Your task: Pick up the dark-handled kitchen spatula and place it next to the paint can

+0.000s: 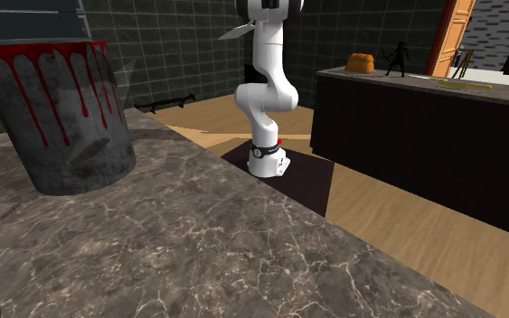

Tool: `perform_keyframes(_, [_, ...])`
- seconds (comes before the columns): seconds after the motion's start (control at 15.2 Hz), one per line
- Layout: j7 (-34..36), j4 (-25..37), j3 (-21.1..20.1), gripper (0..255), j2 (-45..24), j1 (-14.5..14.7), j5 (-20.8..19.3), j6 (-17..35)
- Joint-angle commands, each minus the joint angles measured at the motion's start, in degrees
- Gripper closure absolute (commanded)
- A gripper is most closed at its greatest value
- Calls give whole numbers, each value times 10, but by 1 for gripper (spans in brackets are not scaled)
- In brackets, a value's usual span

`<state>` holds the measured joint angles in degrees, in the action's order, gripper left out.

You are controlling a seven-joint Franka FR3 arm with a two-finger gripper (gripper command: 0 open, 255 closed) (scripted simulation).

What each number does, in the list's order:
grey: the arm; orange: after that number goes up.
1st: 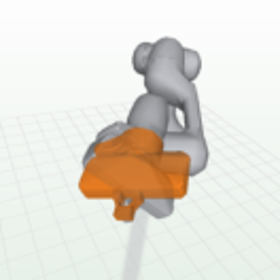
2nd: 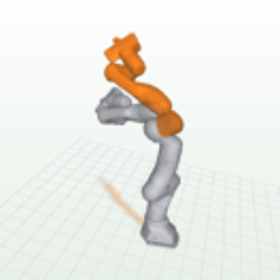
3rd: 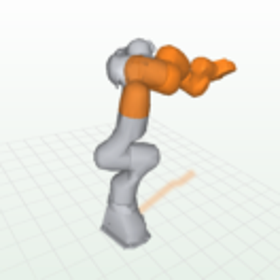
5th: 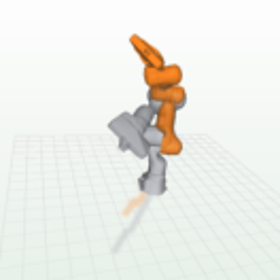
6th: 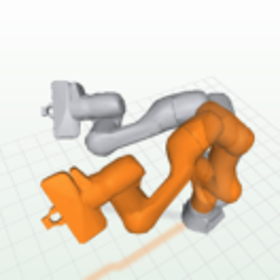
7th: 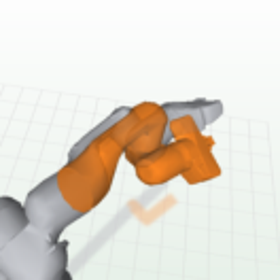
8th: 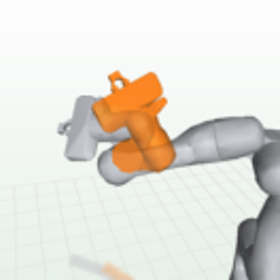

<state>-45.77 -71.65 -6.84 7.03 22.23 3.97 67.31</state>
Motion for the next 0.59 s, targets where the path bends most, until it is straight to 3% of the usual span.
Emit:
perform_keyframes(0.0, [5, 39, -3, 255, -18, 2, -2, -22])
perform_keyframes(0.53, [-103, -89, 67, 255, 104, -36, -4, -21])
